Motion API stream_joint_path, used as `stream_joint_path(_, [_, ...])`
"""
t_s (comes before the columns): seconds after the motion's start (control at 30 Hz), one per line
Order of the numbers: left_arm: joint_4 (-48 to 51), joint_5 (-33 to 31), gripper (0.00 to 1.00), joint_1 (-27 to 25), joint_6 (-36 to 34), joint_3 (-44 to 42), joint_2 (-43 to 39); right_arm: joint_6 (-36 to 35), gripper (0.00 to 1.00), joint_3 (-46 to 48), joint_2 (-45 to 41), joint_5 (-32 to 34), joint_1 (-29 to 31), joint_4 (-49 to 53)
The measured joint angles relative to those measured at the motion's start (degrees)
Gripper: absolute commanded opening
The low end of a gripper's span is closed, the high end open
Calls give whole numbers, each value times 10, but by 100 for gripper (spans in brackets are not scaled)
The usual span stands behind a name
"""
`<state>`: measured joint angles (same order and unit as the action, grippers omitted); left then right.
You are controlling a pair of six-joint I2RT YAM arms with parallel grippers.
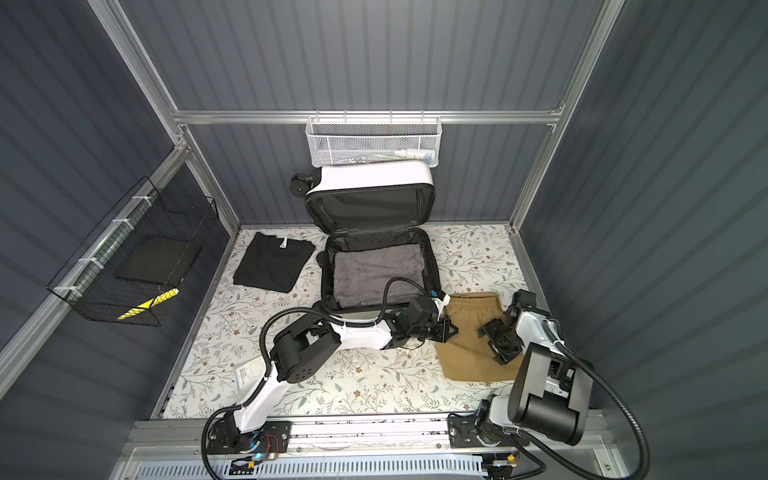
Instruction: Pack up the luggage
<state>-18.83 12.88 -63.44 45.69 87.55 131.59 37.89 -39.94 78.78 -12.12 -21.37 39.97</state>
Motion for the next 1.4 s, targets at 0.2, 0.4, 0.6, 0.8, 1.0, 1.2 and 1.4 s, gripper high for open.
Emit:
stream_joint_path(0.2, [36, -3, 0, 0, -5, 0, -21, -4, 72, -10, -24, -41, 2, 6])
stream_joint_path(0.4, [113, 4, 0, 1, -37, 35, -27, -5, 72, -74, -82, -82, 9, 12])
stream_joint_path(0.6, [167, 30, 37, -10, -61, 65, -27, -4, 72, -84, -85, -94, 13, 15])
stream_joint_path(0.8, [165, 39, 100, -7, -64, 69, -27, -4, 72, -51, -80, -93, 13, 6])
stream_joint_path(1.0, [195, 38, 100, -6, -84, 65, -47, -4, 73, -10, -56, -87, 13, -12])
stream_joint_path(1.2, [254, 32, 100, -3, -127, 65, -122, -4, 73, 13, -29, -64, 13, -31])
stream_joint_path(1.4, [297, 4, 100, 4, -159, 44, -222, -4, 72, 10, -33, -73, 13, -37])
